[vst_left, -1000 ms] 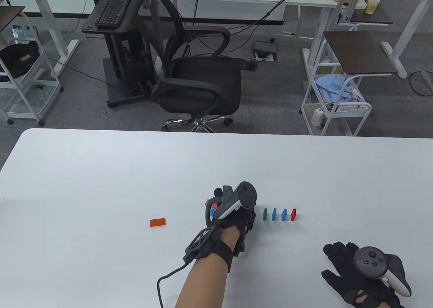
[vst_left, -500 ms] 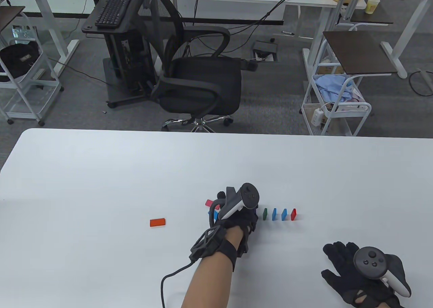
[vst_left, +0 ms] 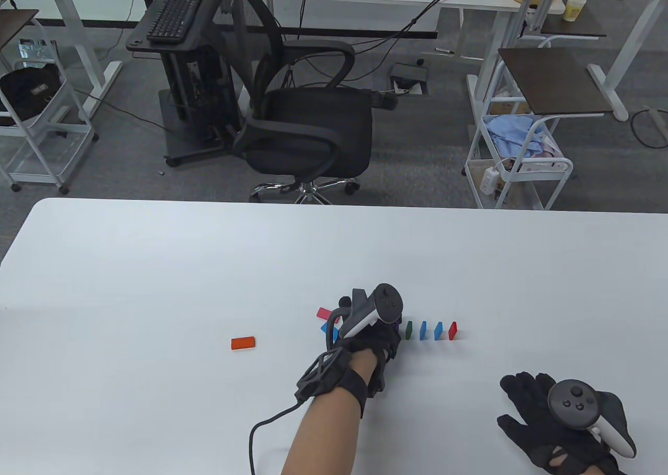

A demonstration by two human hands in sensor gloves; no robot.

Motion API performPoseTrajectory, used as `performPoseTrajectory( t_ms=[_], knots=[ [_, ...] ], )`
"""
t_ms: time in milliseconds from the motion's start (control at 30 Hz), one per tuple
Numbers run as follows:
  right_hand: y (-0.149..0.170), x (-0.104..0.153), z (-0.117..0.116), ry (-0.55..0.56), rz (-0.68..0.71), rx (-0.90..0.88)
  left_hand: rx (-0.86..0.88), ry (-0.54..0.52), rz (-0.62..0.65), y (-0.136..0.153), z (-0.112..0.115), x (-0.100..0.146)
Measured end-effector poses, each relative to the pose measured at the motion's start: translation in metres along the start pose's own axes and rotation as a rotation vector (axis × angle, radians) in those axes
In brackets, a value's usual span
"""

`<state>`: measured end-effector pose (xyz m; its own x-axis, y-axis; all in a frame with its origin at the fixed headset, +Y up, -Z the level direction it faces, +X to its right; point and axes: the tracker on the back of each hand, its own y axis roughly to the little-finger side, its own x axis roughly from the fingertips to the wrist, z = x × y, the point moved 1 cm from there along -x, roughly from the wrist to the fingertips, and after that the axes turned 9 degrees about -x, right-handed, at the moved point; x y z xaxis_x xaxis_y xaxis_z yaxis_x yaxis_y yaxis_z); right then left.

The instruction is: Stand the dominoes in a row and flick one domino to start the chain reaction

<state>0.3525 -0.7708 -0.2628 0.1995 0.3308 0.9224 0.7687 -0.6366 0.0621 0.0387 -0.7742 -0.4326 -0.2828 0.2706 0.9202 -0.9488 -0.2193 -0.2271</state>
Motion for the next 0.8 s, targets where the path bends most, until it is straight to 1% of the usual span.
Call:
performPoseTrajectory(
  t_ms=[800],
  knots=[
    [-0.0001, 0.0000, 0.0005, -0.008, 0.003, -0.009, -0.010, -0.005, -0.010, 0.0005, 0.0021, 0.0019]
  ],
)
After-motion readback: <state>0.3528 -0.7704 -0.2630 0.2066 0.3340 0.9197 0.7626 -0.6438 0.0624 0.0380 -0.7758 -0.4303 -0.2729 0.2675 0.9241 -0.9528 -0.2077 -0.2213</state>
